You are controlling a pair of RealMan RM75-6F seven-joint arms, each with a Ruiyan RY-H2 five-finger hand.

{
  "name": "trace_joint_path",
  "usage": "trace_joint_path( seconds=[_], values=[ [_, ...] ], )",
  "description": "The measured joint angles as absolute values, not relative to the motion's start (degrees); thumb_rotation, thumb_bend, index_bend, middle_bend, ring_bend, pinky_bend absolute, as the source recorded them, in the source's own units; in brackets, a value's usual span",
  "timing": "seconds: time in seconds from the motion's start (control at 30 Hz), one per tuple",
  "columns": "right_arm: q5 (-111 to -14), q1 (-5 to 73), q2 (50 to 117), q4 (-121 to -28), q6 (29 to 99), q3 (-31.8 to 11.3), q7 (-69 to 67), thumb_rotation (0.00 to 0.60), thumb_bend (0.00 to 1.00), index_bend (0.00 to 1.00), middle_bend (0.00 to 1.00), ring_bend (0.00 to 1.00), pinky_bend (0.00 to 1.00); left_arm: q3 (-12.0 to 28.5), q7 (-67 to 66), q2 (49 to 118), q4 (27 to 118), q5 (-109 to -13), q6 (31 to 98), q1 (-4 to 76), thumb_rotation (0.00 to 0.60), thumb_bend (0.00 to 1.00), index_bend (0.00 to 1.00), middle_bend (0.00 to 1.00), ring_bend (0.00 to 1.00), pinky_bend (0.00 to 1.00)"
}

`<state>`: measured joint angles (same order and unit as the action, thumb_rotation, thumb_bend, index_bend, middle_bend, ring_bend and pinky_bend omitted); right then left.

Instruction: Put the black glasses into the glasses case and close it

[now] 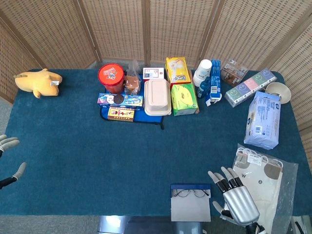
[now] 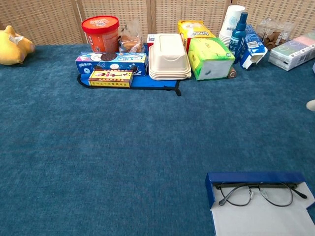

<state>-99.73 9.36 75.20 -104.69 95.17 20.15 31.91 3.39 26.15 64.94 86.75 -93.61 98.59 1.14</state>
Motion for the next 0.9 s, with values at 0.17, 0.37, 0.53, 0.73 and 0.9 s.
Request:
trace_joint_path(
  seconds=[0.17,0.37,0.53,0.73,0.9],
  values=[
    [-102.06,6.49,77.20,-99.86,96.89,19.87,31.05,0.501,0.28,0.04,0.17,0.03,0.14,3.76,27.99,63.65,87.32,-92.96,98.97,0.95,0.600,0.30,0.23,0.24,0.13,0.00],
    [-103.55,2.57,79.14,-94.54,97.81,19.79,30.08,0.502,0.28,0.01,0.15,0.01,0.13,4.40,30.84,61.81,87.66,-91.78,98.39,1.20,0.600,0.30,0.22,0.24,0.13,0.00],
    [-104.23,-0.15,80.37,-91.32,98.52,20.04,28.34,0.531,0.28,0.00,0.12,0.00,0.13,5.13,31.83,60.68,88.22,-91.20,98.56,1.39,0.600,0.30,0.22,0.24,0.13,0.00],
    [-104.64,-2.81,81.92,-86.82,98.26,19.97,26.95,0.564,0.24,0.00,0.08,0.00,0.11,5.60,34.20,59.93,88.11,-90.24,97.71,1.75,0.600,0.30,0.21,0.24,0.12,0.00],
    [-105.43,-4.87,82.75,-84.00,98.88,19.61,26.53,0.570,0.17,0.00,0.04,0.00,0.09,6.32,35.12,59.68,87.64,-89.55,97.49,2.12,0.600,0.30,0.21,0.24,0.12,0.00]
  ],
)
